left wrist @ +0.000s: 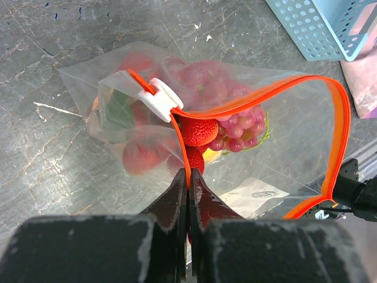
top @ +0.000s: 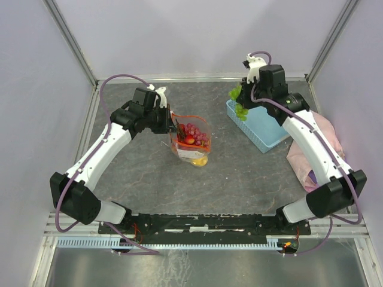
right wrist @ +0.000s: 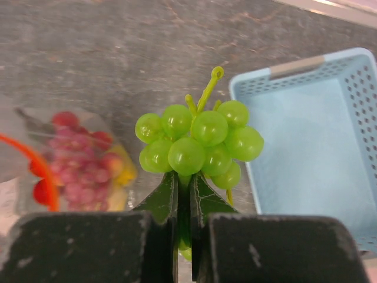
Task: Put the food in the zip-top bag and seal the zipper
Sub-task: Place the fake fruit in the zipper food storage bag.
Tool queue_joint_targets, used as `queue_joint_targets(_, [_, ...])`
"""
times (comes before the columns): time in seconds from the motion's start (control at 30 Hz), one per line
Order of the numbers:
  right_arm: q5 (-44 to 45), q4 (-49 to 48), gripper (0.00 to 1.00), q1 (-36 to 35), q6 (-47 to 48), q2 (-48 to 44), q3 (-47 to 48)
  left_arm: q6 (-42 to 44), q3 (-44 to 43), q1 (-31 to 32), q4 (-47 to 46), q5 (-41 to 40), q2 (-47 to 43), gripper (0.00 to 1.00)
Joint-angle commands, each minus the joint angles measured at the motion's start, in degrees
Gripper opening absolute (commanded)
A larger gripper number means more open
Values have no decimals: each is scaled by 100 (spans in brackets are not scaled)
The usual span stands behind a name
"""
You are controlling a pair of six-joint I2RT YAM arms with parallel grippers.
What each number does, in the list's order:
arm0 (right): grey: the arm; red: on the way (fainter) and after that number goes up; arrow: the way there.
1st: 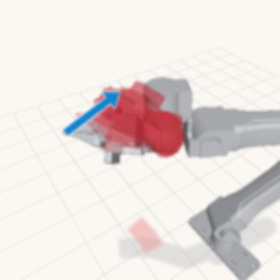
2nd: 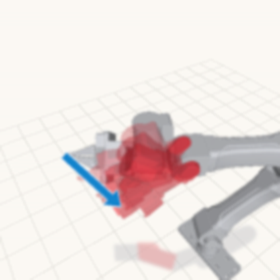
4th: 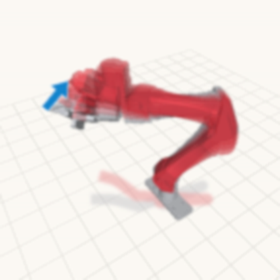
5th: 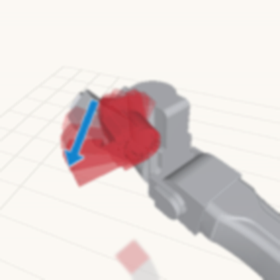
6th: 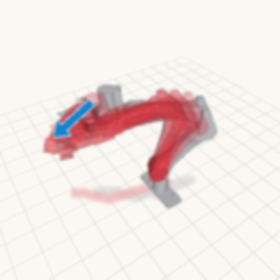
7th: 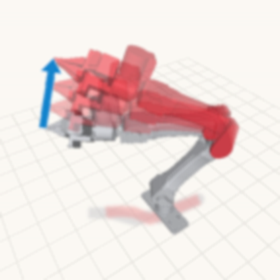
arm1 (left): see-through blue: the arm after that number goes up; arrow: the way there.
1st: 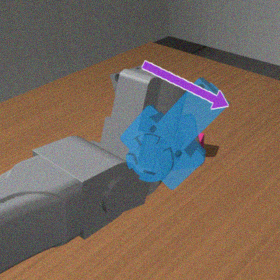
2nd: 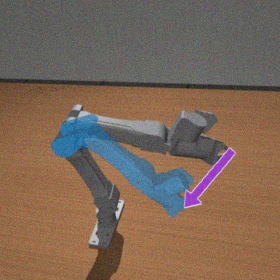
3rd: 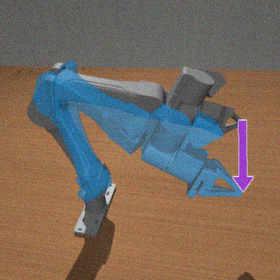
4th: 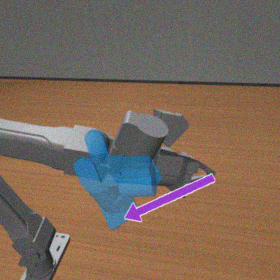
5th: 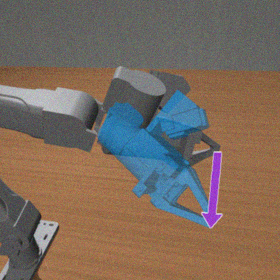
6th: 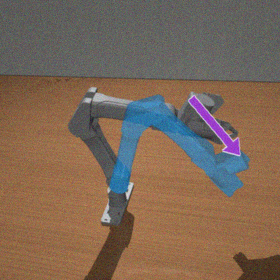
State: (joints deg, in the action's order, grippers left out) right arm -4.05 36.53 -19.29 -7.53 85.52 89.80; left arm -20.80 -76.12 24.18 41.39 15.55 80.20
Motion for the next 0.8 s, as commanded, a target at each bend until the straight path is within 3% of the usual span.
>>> queue_joint_targets(0.0, [-361, -722, 6, -309, -583, -578, -185, 85, 9, -22, -287, 150, -67, 3])
queue_joint_targets(0.43, [-850, -2676, 8, -1465, -1537, -1441, -1278, 76, 9, -23, -298, 168, -63, 3])
queue_joint_targets(0.77, [-577, -4355, 9, -2548, -1082, -1275, -2246, 66, 22, -24, -310, 194, -90, 3])
